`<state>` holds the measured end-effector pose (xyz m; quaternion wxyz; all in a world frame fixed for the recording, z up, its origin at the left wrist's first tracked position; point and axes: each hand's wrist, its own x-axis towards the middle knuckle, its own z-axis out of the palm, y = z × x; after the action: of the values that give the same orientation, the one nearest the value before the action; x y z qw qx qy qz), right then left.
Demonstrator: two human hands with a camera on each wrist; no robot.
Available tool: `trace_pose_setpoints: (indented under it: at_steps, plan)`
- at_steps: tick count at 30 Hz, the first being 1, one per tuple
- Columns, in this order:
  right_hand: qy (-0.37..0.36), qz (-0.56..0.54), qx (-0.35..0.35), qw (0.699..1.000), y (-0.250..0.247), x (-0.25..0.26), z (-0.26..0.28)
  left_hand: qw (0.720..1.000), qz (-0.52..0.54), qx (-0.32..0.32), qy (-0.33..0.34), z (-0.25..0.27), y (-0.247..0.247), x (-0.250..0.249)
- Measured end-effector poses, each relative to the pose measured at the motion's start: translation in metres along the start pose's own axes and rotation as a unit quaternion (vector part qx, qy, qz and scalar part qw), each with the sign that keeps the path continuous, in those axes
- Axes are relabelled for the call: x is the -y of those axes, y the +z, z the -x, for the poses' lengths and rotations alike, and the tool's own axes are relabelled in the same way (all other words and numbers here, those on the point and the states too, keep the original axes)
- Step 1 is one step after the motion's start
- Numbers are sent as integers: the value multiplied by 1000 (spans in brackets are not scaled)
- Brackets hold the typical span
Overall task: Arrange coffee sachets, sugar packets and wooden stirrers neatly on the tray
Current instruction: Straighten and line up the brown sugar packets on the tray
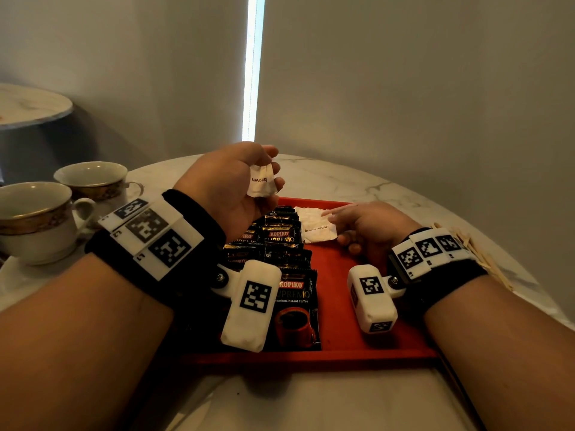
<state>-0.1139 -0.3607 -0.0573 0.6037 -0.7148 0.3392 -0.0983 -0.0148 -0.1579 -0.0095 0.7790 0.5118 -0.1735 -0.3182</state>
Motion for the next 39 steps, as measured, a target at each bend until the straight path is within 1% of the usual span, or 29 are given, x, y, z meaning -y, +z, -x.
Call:
trace_pose_setpoints:
  at_steps: [5, 16, 20, 23, 27, 30, 32, 39]
  plan:
    - [4, 4, -28, 1000, -1, 0, 0, 1000, 3, -1, -7, 0, 0, 0]
    - [-18, -25, -75, 997, -1, 3, -2, 1000, 19, -14, -17, 3, 4, -3]
    - [-30, -23, -84, 996, -1, 3, -1, 999, 33, 3, -17, 4, 5, -2]
    - [-32, -27, -84, 996, -1, 4, 0, 1000, 22, 14, -14, 2, 3, 0]
    - [-41, -57, -67, 995, 0, 9, 3, 999, -6, 33, 7, 1, -2, 0]
    - [-85, -99, -48, 990, 0, 15, 7, 998, -42, 30, 29, 0, -4, 1]
    - [-123, -129, -20, 984, 0, 21, 14, 998, -55, 22, 36, -1, -4, 2]
    - [-191, -157, 83, 965, 12, 37, 43, 999, 11, 24, 23, 2, 2, 0]
